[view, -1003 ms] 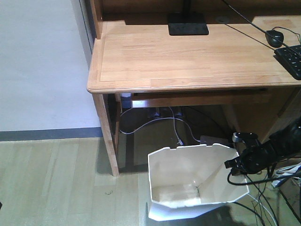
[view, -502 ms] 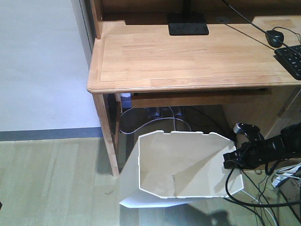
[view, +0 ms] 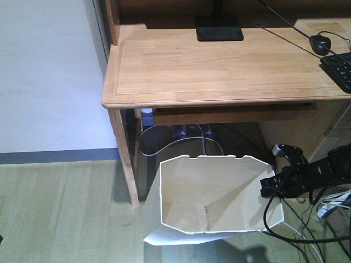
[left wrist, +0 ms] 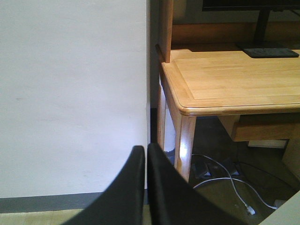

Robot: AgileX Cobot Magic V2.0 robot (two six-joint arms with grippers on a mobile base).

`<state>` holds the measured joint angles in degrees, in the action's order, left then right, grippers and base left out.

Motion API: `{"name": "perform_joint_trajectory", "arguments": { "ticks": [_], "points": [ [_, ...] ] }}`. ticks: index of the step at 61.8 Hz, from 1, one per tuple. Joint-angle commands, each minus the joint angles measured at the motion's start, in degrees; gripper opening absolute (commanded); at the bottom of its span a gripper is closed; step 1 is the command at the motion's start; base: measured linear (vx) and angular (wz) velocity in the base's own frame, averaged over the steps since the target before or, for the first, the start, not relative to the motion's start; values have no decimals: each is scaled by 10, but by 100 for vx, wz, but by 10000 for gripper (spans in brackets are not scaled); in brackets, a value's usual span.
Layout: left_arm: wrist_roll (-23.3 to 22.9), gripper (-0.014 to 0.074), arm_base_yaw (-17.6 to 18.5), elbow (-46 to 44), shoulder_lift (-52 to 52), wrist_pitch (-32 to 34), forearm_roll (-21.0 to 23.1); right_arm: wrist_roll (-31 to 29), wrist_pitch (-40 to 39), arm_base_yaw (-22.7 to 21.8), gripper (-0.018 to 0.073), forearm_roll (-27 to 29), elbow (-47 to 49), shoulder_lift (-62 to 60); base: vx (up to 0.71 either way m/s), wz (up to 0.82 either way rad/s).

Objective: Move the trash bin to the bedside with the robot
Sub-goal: 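Hold the bin in the right gripper while turning away from the desk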

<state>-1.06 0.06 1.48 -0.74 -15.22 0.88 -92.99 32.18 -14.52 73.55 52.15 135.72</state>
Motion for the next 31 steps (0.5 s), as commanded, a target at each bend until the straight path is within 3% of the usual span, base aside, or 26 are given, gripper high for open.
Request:
{"name": "perform_joint_trajectory", "arguments": {
  "ticks": [1, 31],
  "points": [
    [-3, -6, -1, 11, -8, 40, 2, 3, 141, -1, -6, 29, 5, -40, 0, 0],
    [-3, -6, -1, 11, -8, 40, 2, 3, 141, -1, -6, 29, 5, -40, -1, 4]
  ]
}}
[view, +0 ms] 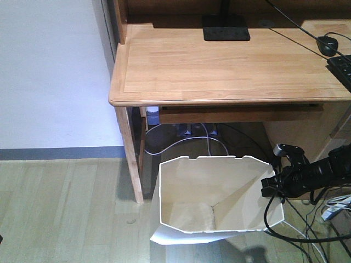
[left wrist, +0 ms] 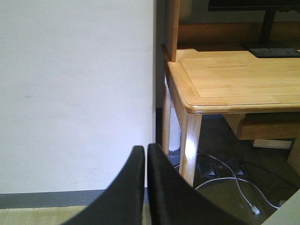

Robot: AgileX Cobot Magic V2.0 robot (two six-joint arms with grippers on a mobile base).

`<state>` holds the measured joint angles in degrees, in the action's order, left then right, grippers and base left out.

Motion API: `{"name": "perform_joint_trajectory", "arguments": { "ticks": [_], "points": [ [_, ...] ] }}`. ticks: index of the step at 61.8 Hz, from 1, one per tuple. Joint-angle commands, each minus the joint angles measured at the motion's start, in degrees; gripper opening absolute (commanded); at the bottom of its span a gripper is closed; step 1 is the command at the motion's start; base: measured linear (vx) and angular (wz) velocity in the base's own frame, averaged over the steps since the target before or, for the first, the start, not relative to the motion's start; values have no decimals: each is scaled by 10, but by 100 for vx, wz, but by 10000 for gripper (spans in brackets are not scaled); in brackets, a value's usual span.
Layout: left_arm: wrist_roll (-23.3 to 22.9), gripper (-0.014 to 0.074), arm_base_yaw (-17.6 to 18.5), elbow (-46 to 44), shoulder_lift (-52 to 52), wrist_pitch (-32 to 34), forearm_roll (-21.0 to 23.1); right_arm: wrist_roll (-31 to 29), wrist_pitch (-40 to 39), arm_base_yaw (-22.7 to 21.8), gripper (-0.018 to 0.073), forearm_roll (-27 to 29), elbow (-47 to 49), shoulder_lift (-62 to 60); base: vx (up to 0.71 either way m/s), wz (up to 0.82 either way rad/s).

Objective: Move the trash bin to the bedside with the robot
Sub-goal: 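Hold the bin in the right gripper while turning away from the desk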

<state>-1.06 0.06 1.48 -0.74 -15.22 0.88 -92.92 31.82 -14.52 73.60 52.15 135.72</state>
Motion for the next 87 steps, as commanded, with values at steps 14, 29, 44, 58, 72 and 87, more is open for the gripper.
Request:
{"name": "perform_joint_trajectory", "arguments": {
  "ticks": [14, 29, 44, 58, 72, 87],
  "points": [
    [-3, -6, -1, 11, -8, 40, 2, 3, 144, -1, -6, 28, 5, -40, -4, 13],
    [-3, -6, -1, 11, -8, 40, 2, 3, 144, -1, -6, 28, 5, -40, -3, 25],
    [-3, -6, -1, 11, -8, 40, 2, 3, 144, -1, -6, 28, 5, -40, -1, 43],
    [-3, -6, -1, 11, -8, 40, 2, 3, 144, -1, -6, 28, 5, -40, -2, 53],
    [-3, -6, -1, 11, -8, 40, 2, 3, 144, -1, -6, 28, 5, -40, 0, 45],
    [-3, -6, -1, 11, -8, 40, 2, 3, 144, -1, -6, 28, 5, -40, 3, 38]
  ]
}}
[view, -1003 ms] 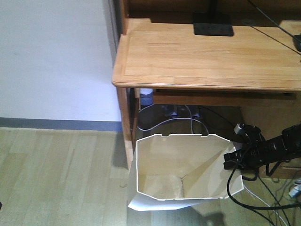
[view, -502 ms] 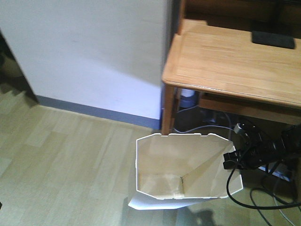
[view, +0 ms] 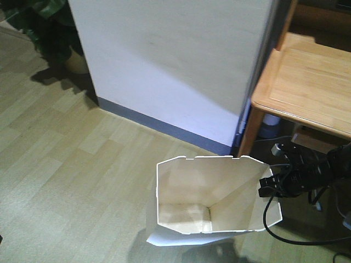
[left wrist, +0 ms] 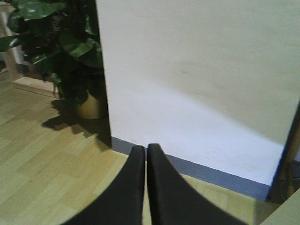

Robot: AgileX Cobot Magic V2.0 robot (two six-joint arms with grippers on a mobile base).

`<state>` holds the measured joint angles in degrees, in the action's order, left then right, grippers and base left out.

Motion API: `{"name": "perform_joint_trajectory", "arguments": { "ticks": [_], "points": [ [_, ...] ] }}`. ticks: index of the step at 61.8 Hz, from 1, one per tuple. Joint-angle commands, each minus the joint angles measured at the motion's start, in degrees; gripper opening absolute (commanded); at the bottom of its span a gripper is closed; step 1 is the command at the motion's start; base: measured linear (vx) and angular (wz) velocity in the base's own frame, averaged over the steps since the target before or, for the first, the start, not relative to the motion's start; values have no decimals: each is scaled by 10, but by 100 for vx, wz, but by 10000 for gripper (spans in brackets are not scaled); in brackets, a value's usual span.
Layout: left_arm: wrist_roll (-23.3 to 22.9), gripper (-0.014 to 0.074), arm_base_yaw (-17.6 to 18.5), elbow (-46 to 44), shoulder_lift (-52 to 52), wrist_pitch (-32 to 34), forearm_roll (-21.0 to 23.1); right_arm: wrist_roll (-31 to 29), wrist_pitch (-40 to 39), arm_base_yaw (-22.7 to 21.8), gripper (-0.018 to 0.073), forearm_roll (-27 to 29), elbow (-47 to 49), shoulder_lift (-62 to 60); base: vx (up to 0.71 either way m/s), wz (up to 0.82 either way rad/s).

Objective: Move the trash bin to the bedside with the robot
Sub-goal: 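Hold the bin in the right gripper while turning away from the desk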

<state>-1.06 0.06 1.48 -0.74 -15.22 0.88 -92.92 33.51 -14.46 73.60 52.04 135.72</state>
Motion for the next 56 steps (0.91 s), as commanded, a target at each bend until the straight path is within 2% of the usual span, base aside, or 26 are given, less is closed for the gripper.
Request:
{"name": "perform_joint_trajectory", "arguments": {
  "ticks": [1, 35, 56],
  "points": [
    [-3, -6, -1, 11, -8, 40, 2, 3, 127, -2, -6, 28, 6, -40, 6, 36],
    [-3, -6, -1, 11, -8, 40, 2, 3, 127, -2, -6, 28, 6, -40, 7, 31],
    [-3, -6, -1, 11, -8, 40, 2, 3, 127, -2, -6, 28, 6, -40, 9, 50]
  ]
}}
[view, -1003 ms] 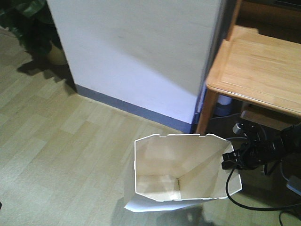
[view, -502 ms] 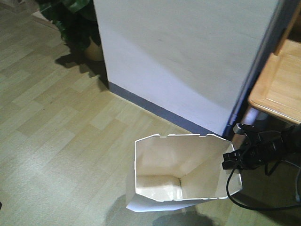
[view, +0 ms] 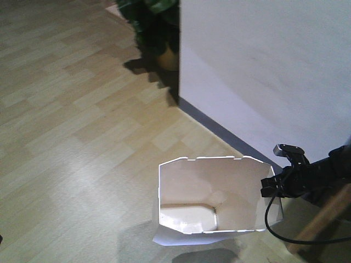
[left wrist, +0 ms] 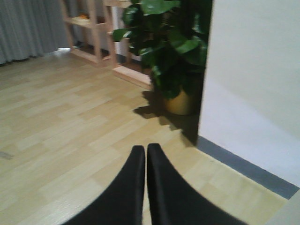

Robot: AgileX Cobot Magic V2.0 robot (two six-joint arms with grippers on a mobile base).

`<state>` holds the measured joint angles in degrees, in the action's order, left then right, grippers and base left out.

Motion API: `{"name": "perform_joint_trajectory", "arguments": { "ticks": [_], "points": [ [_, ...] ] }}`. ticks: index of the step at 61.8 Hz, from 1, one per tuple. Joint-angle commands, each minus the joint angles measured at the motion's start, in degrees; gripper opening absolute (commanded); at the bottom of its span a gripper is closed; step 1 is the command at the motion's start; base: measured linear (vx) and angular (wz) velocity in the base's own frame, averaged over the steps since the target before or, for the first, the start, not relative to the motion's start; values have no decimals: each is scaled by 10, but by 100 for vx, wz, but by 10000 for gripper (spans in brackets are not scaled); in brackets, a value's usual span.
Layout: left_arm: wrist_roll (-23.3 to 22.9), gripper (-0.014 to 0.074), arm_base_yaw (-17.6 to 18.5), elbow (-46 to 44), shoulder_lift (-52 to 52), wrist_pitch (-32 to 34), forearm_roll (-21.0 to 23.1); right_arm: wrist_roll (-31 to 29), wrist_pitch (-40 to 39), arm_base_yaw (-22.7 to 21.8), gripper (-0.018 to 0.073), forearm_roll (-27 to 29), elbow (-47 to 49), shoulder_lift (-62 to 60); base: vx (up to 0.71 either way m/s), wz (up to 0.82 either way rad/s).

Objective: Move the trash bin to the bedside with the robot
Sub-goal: 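Hold the bin in the right gripper while turning away from the desk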

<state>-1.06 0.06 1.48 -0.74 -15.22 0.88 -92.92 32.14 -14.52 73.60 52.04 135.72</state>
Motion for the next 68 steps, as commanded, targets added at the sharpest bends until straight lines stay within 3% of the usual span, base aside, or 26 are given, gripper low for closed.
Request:
{"name": "perform_joint_trajectory", "arguments": {
  "ticks": [1, 37, 68],
  "points": [
    [-3, -6, -1, 11, -8, 40, 2, 3, 141, -1, -6, 28, 6, -40, 10, 61],
    [-3, -6, -1, 11, -8, 40, 2, 3, 141, -1, -6, 28, 6, -40, 9, 63],
    [-3, -6, -1, 11, -8, 40, 2, 3, 141, -1, -6, 28, 6, -40, 15, 39]
  ]
}}
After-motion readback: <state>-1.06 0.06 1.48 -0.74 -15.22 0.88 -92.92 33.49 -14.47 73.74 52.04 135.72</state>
